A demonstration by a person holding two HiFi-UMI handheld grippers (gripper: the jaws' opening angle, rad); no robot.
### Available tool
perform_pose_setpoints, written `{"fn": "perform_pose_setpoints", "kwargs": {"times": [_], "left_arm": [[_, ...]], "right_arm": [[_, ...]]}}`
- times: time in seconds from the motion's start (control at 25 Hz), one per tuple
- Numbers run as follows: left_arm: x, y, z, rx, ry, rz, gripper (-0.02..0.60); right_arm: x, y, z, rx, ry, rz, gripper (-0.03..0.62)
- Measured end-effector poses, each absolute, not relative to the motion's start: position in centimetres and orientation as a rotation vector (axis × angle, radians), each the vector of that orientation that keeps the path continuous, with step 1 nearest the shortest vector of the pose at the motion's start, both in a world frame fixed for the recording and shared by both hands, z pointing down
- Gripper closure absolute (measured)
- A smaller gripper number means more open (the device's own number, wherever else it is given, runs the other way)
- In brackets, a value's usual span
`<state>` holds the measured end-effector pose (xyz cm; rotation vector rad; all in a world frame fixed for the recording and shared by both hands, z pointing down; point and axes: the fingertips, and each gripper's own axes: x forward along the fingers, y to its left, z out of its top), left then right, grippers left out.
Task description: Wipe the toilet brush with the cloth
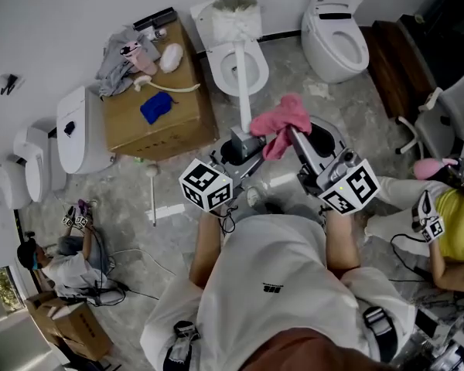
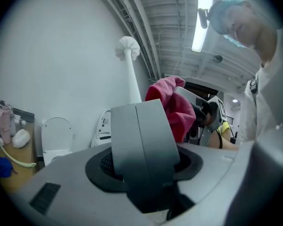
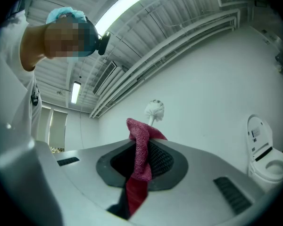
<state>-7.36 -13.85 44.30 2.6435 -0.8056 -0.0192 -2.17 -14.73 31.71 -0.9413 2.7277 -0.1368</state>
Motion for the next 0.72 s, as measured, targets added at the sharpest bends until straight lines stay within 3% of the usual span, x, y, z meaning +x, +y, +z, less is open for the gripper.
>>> {"fn": "perform_pose_setpoints", "kwargs": {"times": [0.72], "left_arm": [[-5.0, -13.8, 44.2, 2.698, -0.686, 0.026, 0.348]], "right_arm": [[-6.8, -16.1, 34.1, -0.93, 2.893, -0.172, 0.563]]}}
